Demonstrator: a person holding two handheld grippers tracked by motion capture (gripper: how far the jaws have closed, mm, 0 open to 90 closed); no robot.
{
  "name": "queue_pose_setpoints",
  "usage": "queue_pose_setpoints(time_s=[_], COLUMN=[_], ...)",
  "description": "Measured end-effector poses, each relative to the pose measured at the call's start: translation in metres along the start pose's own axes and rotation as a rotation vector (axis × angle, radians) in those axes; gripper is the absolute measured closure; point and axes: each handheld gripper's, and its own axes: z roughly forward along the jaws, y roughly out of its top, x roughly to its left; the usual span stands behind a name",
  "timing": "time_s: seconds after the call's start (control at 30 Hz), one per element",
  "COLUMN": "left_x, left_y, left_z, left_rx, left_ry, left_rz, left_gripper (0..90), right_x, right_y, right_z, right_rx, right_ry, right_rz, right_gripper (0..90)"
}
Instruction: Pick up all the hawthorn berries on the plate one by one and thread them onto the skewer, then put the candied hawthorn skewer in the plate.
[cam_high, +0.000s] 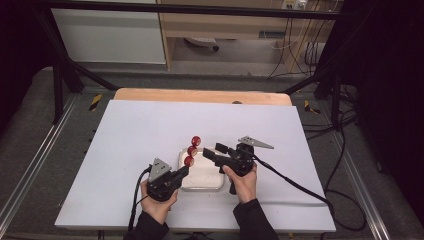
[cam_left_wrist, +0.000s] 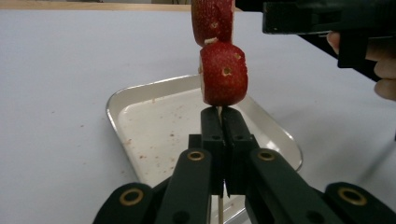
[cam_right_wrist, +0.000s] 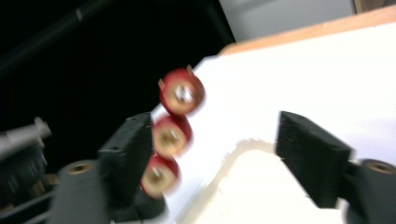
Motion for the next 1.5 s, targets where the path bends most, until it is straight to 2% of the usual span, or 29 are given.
queue_pose_setpoints(time_s=[0.1,0.2,0.37,0.53,0.57,0.67,0.9,1.07,1.33,1.5], left_x=[0.007,0.014,0.024,0.032,0.033,0.037,0.040,0.039,0.031,0.026], left_y=[-0.001,-0.001,0.000,0.004,0.006,0.011,0.027,0.037,0.049,0.051], left_z=[-0.004,-0.006,-0.010,-0.014,-0.014,-0.015,-0.011,-0.002,0.016,0.028], left_rx=[0.019,0.040,0.075,0.113,0.115,0.142,0.207,0.242,0.293,0.327], left_ry=[-0.001,-0.015,-0.031,-0.041,-0.052,-0.067,-0.092,-0.103,-0.100,-0.097], left_rz=[0.023,0.028,0.047,0.080,0.076,0.092,0.134,0.150,0.175,0.189], left_gripper=[88.4,88.4,88.2,88.1,88.1,88.1,88.0,88.0,88.1,88.1], right_x=[-0.002,-0.005,-0.015,-0.028,-0.031,-0.039,-0.054,-0.066,-0.077,-0.080], right_y=[-0.002,-0.004,-0.009,-0.017,-0.018,-0.023,-0.032,-0.038,-0.044,-0.048], right_z=[-0.002,-0.005,-0.015,-0.029,-0.032,-0.041,-0.063,-0.083,-0.104,-0.111], right_rx=[0.073,0.137,0.191,0.273,0.288,0.330,0.367,0.360,0.352,0.350], right_ry=[-0.028,-0.047,-0.076,-0.116,-0.123,-0.145,-0.203,-0.167,-0.196,-0.213], right_rz=[-0.081,-0.161,-0.229,-0.299,-0.309,-0.320,-0.325,-0.335,-0.327,-0.326], right_gripper=[16.5,9.8,5.7,3.2,2.2,0.6,0.7,0.9,1.3,1.4])
